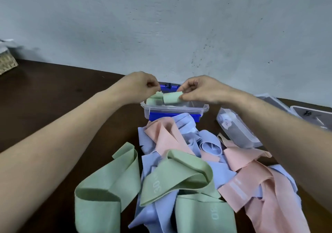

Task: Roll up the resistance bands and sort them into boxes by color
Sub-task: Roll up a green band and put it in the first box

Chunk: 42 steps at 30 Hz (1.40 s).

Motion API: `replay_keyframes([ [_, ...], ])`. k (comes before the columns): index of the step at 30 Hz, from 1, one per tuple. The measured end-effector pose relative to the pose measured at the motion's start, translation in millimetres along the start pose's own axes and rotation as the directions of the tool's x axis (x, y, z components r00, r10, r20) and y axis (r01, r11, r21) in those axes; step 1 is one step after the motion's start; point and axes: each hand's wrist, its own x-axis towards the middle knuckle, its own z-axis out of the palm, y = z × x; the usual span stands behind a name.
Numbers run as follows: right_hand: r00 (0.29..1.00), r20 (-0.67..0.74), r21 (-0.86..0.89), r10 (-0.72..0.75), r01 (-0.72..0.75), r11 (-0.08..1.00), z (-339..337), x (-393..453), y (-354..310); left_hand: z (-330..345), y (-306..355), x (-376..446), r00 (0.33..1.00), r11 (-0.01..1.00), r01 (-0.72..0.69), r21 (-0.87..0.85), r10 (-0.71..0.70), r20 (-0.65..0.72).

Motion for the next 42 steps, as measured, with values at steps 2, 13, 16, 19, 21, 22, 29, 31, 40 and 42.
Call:
replay_keyframes([
  [2,0.998,0.034,-0.054,0.043,-0.041,0.998,7.4,16.1,-1.4,0.1,-8.1,14.8,0.997,0.990,-0.034,0.134,0.025,0.073],
  [13,0.978,0.162,-0.068,0.134,-0.125,0.990,47.1,59.8,-2.1,9.3,-22.8,38.6,0.933,0.905,-0.165,0.392,0.014,0.361],
  [16,0.972,0.156,-0.137,0.178,-0.157,0.978,48.9,61.8,2.8,8.7,-23.7,37.5,0.931,0.923,-0.145,0.356,0.005,0.366],
  [19,0.965,0.163,-0.159,0.207,-0.181,0.971,49.9,61.5,2.8,8.7,-24.5,36.8,0.930,0.929,-0.139,0.343,0.003,0.368],
  [21,0.960,0.181,-0.163,0.215,-0.186,0.969,48.5,61.0,0.5,9.7,-24.7,36.9,0.929,0.929,-0.141,0.341,0.004,0.371],
  [22,0.957,0.192,-0.172,0.218,-0.185,0.967,47.5,60.6,-0.9,10.2,-25.0,37.3,0.928,0.930,-0.141,0.340,0.005,0.372],
  [29,0.954,0.197,-0.160,0.224,-0.194,0.968,53.0,63.0,-7.9,12.8,-26.8,40.7,0.933,0.926,-0.138,0.352,0.002,0.360],
  [31,0.945,0.221,-0.144,0.241,-0.213,0.966,51.2,61.9,-7.7,12.7,-26.9,40.5,0.933,0.924,-0.141,0.354,0.005,0.359],
  [40,0.967,0.128,-0.031,0.220,-0.217,0.976,38.6,51.0,3.6,11.4,-25.2,32.8,0.941,0.899,-0.191,0.393,0.053,0.335],
  [42,0.978,0.091,-0.010,0.190,-0.190,0.982,34.8,43.8,4.6,10.9,-23.3,30.6,0.947,0.892,-0.206,0.403,0.077,0.313],
])
